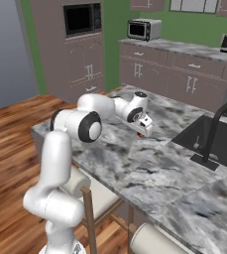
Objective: Place the liquor on the top shelf of the fridge to keep it out of children's reach, and place the orange and apple on lower shelves for easy access.
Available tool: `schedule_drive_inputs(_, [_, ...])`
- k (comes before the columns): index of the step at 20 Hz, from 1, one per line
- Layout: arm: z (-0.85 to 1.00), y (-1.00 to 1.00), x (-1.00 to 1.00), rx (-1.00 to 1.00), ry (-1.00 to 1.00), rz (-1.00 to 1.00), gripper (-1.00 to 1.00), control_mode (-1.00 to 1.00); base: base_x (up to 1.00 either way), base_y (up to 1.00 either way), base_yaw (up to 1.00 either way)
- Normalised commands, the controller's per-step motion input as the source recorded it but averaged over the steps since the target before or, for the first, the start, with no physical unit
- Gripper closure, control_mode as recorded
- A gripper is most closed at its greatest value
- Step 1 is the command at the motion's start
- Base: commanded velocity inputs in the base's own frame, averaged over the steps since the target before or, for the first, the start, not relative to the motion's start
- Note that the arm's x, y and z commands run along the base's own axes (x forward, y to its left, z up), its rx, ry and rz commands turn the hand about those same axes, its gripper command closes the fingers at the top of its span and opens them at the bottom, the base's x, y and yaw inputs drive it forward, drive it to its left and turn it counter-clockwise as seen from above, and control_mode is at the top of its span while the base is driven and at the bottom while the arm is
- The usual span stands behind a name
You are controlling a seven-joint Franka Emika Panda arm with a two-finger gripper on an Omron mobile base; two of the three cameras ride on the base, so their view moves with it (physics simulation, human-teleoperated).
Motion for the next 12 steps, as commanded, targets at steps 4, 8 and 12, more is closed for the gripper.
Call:
schedule_drive_inputs(4, [-0.16, -0.12, 0.18, 0.00, 0.00, 0.00, -1.00, -1.00, 0.00, 0.00, 0.00])
schedule_drive_inputs(8, [-0.14, -0.11, 0.19, 0.00, 0.00, 0.00, -1.00, -1.00, 0.00, 0.00, 0.00])
schedule_drive_inputs(12, [-0.13, -0.09, 0.24, 0.00, 0.00, 0.00, -1.00, -1.00, 0.00, 0.00, 0.00])
